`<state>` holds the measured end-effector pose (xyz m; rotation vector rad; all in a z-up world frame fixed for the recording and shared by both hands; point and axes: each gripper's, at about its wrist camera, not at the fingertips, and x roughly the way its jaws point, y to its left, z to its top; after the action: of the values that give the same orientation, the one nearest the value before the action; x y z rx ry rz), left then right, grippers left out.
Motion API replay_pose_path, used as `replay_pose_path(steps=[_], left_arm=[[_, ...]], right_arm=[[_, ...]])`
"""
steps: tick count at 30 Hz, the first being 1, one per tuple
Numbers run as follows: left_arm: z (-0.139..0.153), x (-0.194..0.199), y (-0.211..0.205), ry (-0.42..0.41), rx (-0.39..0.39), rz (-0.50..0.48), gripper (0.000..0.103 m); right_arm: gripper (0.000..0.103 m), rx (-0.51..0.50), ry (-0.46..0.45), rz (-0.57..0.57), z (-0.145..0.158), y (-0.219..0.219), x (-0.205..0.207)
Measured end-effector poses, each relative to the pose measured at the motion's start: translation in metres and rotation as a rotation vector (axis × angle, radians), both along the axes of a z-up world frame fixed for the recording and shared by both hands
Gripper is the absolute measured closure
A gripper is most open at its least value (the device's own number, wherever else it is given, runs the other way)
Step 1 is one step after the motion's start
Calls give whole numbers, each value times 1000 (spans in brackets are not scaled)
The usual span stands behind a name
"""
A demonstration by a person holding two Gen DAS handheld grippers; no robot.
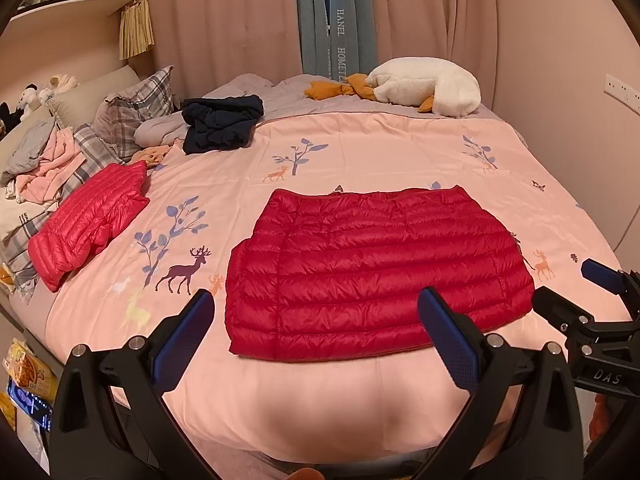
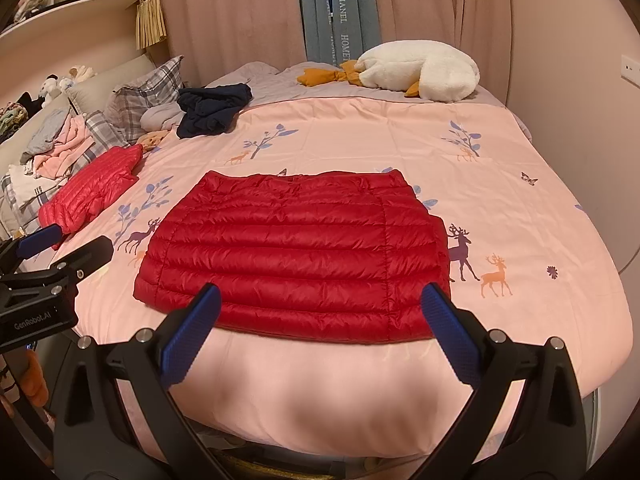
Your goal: Fold large clothes
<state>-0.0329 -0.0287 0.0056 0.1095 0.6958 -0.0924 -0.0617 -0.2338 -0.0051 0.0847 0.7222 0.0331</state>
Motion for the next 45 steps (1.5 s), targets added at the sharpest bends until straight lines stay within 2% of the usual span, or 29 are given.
replay_pose_path(steps=[45], left_arm=[[-10,7,-1,25,11,-15,1]], right_arm=[[2,-5,8,-1,-5,2,3]])
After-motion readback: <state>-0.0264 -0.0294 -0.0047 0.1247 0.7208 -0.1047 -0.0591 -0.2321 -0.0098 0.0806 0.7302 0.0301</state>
